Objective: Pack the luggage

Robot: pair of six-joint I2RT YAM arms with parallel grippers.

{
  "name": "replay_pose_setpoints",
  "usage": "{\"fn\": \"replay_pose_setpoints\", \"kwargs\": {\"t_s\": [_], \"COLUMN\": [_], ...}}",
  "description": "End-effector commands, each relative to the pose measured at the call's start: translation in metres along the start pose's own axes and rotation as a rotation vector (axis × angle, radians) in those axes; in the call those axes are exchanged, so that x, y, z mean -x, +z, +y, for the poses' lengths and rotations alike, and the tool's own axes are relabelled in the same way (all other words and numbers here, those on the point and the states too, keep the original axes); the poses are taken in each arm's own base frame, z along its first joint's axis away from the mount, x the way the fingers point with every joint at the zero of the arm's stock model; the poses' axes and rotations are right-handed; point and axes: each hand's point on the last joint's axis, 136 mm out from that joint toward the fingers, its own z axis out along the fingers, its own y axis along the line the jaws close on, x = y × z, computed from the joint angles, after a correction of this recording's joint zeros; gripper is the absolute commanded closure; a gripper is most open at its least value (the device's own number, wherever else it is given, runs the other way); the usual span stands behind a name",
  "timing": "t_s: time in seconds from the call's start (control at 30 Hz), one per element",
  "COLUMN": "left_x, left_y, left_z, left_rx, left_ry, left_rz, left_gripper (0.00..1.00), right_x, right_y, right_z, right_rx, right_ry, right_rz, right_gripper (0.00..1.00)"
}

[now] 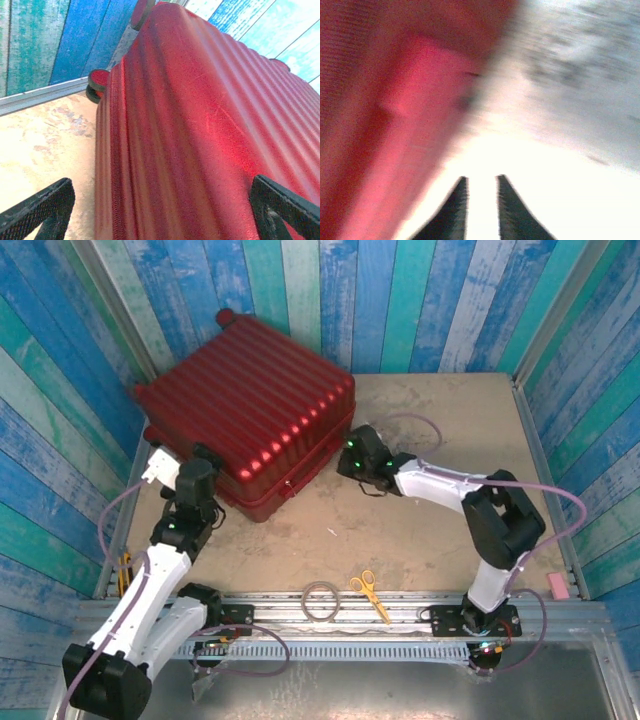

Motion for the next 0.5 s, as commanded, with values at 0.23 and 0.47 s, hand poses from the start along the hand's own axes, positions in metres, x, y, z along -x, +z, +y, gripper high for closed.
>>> {"fn": "replay_pose_setpoints", "kwargs": {"t_s": [0.23, 0.47], "left_x": [-0.066, 0.019], "left_y": [0.008, -0.007], "left_z": [-0.020, -0.053], "left_rx": [-0.137, -0.136], "left_ry": [0.093, 0.331], "left_rz": [0.266, 0.045], "left_gripper": [0.06, 0.05], "right_x": [-0.032, -0.009], "right_y": [-0.013, -0.026], "right_z": [-0.120, -0.056], "right_rx": [-0.279, -0.039], "right_ry": [0.005, -0.077], "right_rz": [0.078, 0.024], "right_gripper": [0.90, 0.46]}}
